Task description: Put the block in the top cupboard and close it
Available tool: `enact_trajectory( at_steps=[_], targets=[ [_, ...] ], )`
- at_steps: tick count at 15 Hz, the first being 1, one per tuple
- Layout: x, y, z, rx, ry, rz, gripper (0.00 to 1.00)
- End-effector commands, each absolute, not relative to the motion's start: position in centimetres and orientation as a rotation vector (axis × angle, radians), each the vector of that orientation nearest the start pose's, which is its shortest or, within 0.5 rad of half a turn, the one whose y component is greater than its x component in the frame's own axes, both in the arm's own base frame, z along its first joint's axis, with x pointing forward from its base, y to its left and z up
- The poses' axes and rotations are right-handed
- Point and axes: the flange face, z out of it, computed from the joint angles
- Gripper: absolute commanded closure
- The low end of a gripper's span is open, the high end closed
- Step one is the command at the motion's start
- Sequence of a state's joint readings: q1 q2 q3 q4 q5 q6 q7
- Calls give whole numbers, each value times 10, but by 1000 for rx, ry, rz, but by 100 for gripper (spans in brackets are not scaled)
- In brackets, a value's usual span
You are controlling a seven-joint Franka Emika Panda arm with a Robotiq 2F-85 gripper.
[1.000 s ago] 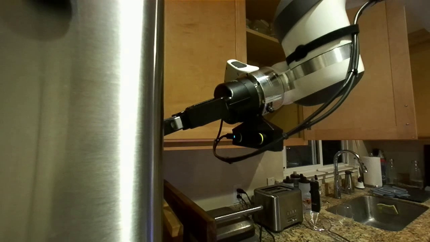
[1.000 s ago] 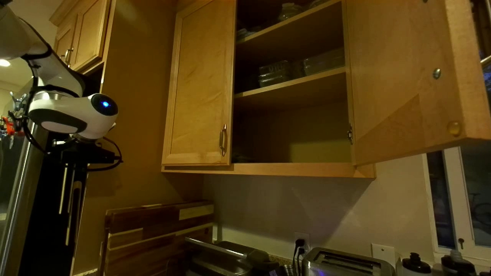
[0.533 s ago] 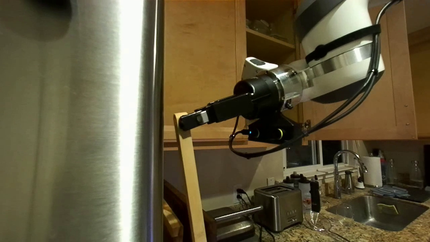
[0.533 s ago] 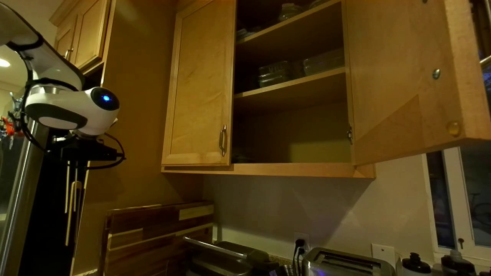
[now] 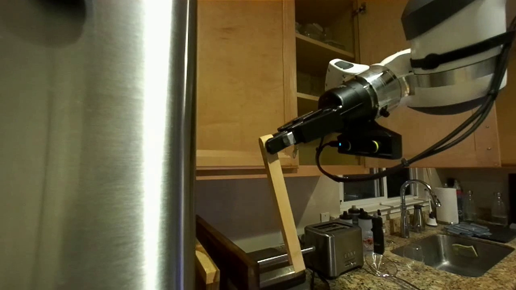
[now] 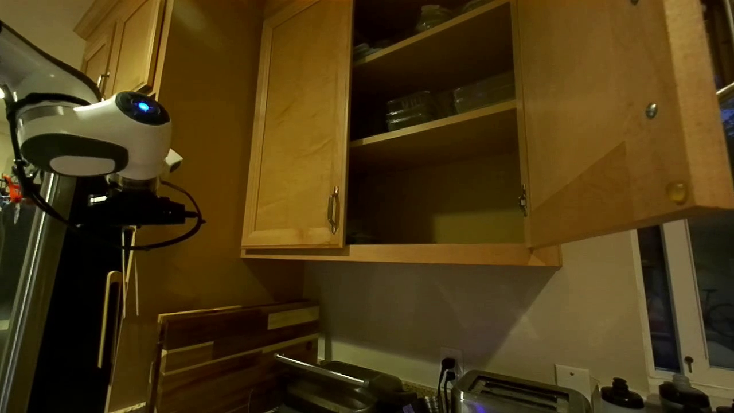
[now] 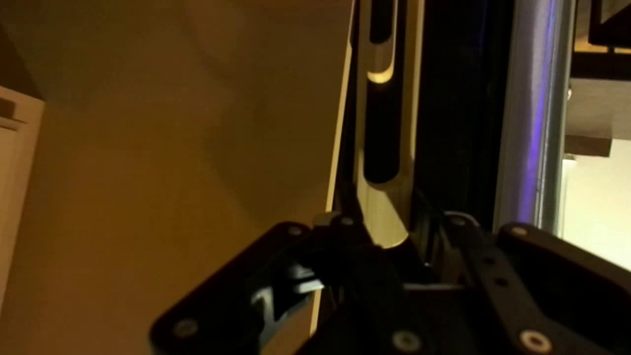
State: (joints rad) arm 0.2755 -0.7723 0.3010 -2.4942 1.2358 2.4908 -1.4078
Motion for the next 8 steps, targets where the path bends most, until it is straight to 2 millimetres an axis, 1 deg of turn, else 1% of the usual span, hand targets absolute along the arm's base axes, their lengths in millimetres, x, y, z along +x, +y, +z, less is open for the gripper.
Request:
enact_trajectory(
  at_steps=[1,5,8],
  targets=[
    [299,202,612,-2122,-1400,-1204,87],
    [313,188,607,-2362,-1490,-929,87],
    [318,178,604,-2498,-1569,-685,87]
  ],
)
